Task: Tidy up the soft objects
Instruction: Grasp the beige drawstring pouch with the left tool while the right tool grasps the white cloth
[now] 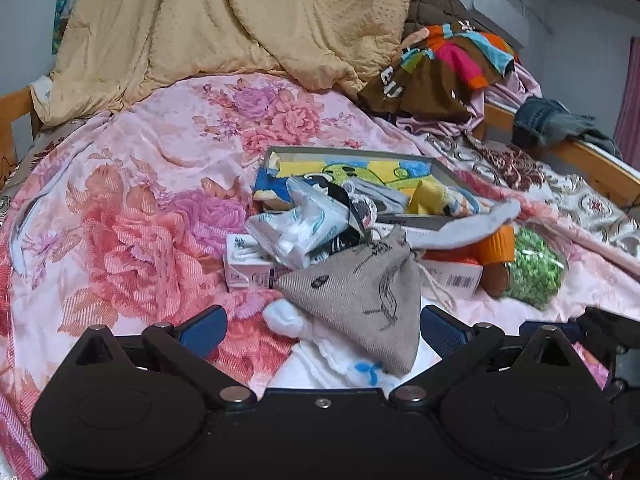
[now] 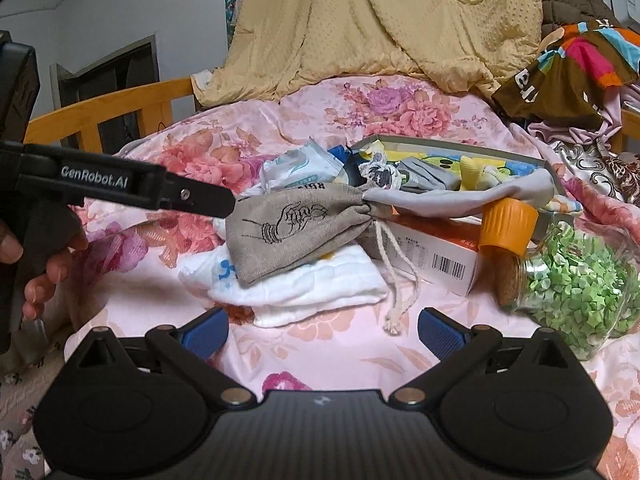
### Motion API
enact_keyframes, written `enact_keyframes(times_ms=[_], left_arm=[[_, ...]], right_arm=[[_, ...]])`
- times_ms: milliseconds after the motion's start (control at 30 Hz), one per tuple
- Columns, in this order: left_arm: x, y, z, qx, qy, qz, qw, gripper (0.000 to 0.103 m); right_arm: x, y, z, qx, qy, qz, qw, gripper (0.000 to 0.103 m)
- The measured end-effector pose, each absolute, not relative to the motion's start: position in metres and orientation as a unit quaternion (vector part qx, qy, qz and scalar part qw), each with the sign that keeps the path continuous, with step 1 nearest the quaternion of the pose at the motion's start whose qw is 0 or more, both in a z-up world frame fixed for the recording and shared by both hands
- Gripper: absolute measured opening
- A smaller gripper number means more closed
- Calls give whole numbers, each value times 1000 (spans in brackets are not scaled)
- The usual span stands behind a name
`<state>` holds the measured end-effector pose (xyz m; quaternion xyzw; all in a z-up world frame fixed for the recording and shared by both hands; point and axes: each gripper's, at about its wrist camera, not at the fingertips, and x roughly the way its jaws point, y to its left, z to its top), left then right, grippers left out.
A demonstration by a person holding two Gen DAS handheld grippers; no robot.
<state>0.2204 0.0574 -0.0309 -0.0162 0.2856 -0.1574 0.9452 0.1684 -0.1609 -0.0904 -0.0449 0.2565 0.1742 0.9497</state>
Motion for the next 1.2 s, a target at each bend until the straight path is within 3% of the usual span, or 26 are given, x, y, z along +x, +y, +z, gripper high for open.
enact_keyframes(times_ms=[267, 633, 867, 933, 1000, 1067, 1200], left_arm=[[233, 50, -25, -24, 267, -176, 947, 102], [273, 29, -38, -7, 301, -210, 930, 102], [294, 28, -45, -10, 332, -238, 913, 83], [298, 28, -46, -10, 339, -240, 909, 74], [299, 28, -47, -6, 344, -241, 908, 59], [303, 28, -49, 5, 352, -241, 904, 52], [310, 42, -54, -33, 372, -247, 894, 47]], right_arm=[[171, -159, -92, -48, 250, 178, 951, 103], [203, -164, -97, -16, 255, 206, 944, 103], [225, -165, -102, -4, 261, 232, 937, 103], [229, -164, -103, -2, 264, 238, 935, 103], [232, -164, -106, 5, 266, 245, 932, 103], [237, -164, -109, 11, 272, 250, 929, 103], [244, -162, -112, 10, 277, 259, 925, 103]])
